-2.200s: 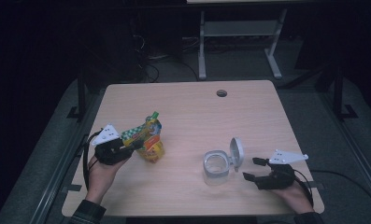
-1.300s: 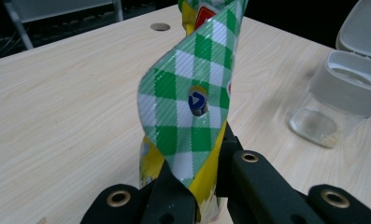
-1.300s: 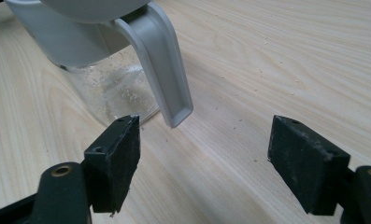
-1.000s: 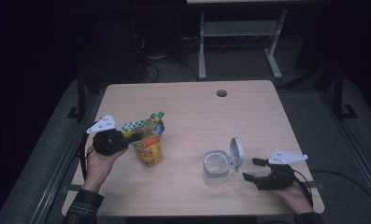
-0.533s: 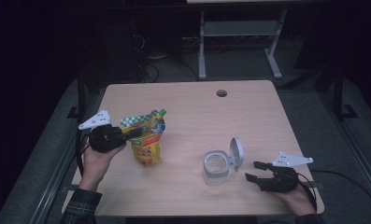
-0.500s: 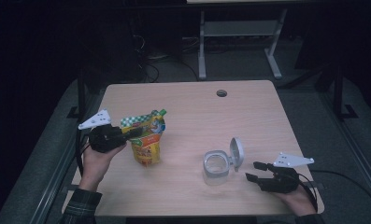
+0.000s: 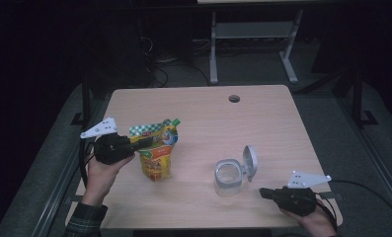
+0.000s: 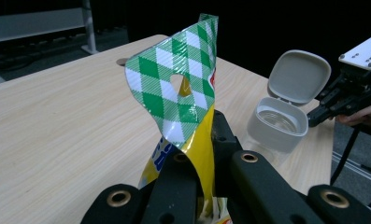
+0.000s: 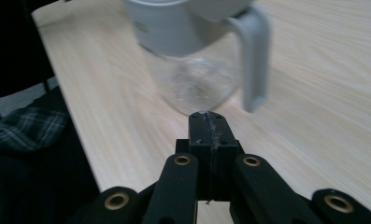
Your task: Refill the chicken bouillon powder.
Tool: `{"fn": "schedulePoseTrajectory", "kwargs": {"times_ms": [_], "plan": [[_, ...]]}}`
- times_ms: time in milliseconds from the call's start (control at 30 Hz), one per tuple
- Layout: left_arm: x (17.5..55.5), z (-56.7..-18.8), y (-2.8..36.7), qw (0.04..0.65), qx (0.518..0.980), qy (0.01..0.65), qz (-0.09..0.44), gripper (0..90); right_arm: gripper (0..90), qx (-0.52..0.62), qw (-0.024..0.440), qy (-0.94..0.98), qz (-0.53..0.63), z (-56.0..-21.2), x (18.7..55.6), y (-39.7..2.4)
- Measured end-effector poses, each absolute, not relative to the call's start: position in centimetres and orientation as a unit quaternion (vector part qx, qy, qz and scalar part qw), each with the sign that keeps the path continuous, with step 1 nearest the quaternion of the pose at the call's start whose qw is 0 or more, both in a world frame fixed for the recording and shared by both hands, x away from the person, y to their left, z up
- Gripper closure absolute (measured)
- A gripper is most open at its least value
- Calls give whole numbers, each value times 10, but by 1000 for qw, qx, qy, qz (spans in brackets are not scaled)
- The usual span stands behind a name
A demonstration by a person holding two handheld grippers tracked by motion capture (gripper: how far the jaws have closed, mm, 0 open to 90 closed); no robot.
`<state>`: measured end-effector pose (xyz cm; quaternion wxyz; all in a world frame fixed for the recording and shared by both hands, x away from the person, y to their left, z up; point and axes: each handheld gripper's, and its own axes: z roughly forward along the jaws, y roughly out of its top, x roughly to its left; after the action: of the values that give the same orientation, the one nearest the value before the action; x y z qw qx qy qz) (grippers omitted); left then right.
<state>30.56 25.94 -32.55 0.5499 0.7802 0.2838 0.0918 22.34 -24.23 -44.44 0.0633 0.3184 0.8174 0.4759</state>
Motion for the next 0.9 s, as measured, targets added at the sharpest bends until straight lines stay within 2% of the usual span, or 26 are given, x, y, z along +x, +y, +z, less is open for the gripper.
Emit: {"fn": "schedulePoseTrajectory", "kwargs": {"times_ms": [467,900], "plan": [[302,-321,253,552,784,272,79,900,900,261,41,829,493,-438,216,-203],[295,-309,247,557,787,256,68,900,900,231,48,830,506,-428,215,-161]]}}
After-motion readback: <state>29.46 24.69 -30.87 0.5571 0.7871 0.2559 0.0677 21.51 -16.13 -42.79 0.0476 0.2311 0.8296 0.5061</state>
